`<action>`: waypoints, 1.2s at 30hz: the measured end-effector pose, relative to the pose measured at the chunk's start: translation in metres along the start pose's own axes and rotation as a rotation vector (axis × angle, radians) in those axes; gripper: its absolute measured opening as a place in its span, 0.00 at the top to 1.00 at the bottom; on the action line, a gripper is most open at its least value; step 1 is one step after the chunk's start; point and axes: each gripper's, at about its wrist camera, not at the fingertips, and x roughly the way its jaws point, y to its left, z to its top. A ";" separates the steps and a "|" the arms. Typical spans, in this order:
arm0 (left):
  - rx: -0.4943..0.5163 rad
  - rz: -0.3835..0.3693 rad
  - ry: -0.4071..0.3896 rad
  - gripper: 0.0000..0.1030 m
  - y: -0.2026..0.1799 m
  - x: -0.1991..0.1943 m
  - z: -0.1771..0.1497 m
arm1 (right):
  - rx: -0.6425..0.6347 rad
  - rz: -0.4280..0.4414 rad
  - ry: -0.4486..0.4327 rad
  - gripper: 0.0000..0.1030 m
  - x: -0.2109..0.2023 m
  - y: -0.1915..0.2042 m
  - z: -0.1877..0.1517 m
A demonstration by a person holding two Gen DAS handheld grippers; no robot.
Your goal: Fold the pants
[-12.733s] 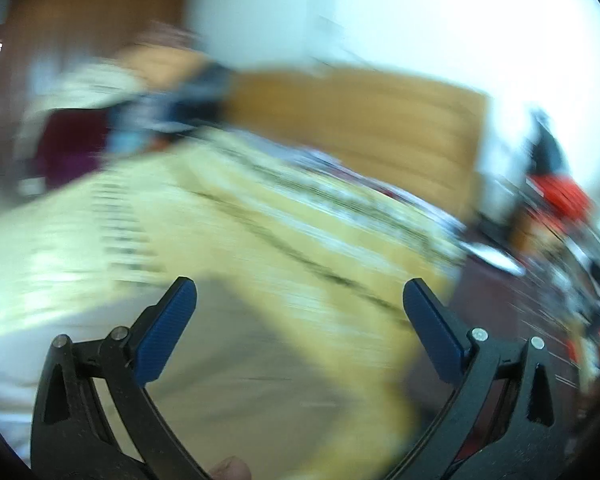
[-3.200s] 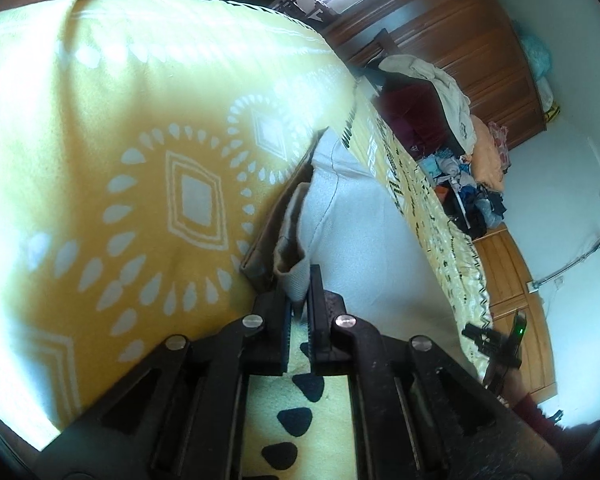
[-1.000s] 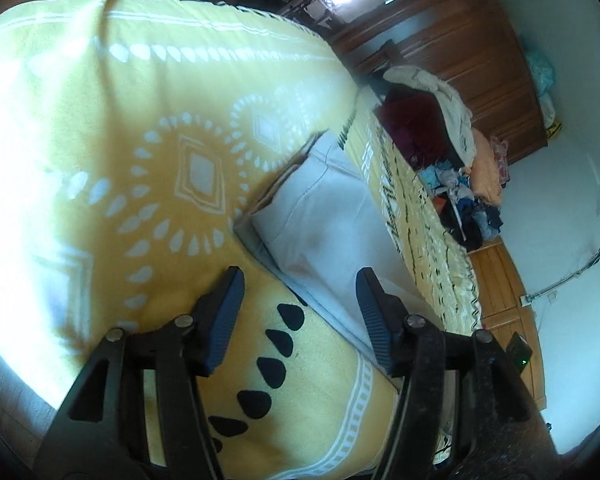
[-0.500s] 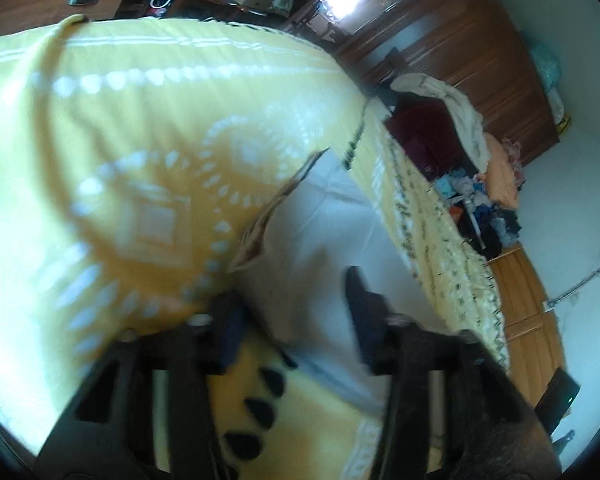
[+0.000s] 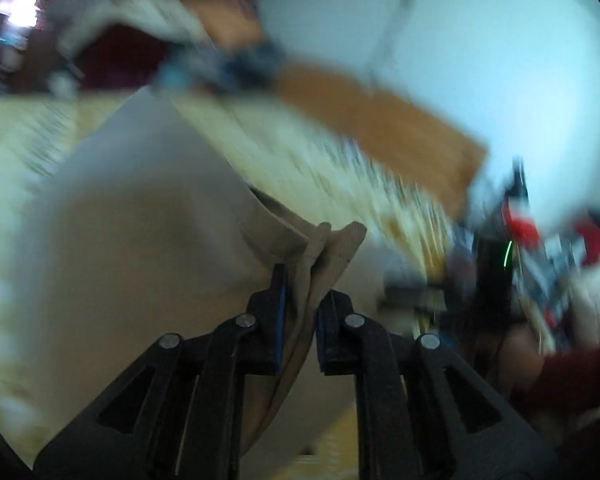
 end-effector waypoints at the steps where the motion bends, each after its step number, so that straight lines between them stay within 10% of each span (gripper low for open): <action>1: 0.003 -0.019 0.130 0.87 -0.006 0.042 -0.021 | 0.029 -0.017 0.011 0.41 -0.002 -0.013 -0.005; 4: 0.017 0.050 0.385 0.87 -0.007 0.110 -0.077 | 0.079 -0.035 0.039 0.41 -0.008 -0.041 -0.020; 11: -0.043 -0.022 0.293 0.63 -0.014 0.058 -0.061 | -0.042 0.056 0.034 0.36 -0.004 -0.029 -0.020; 18: -0.326 0.139 0.009 0.45 0.071 -0.054 -0.034 | 0.076 0.124 0.008 0.34 -0.007 -0.054 -0.011; 24: -0.306 0.238 0.068 0.45 0.088 -0.052 -0.040 | 0.067 0.033 0.008 0.34 0.027 -0.086 0.007; 28: -0.371 0.271 0.073 0.45 0.107 -0.071 -0.057 | -0.144 -0.079 0.270 0.34 0.088 -0.068 -0.033; 36: -0.465 0.292 0.053 0.45 0.125 -0.087 -0.072 | -0.168 -0.038 0.013 0.34 0.049 -0.033 0.003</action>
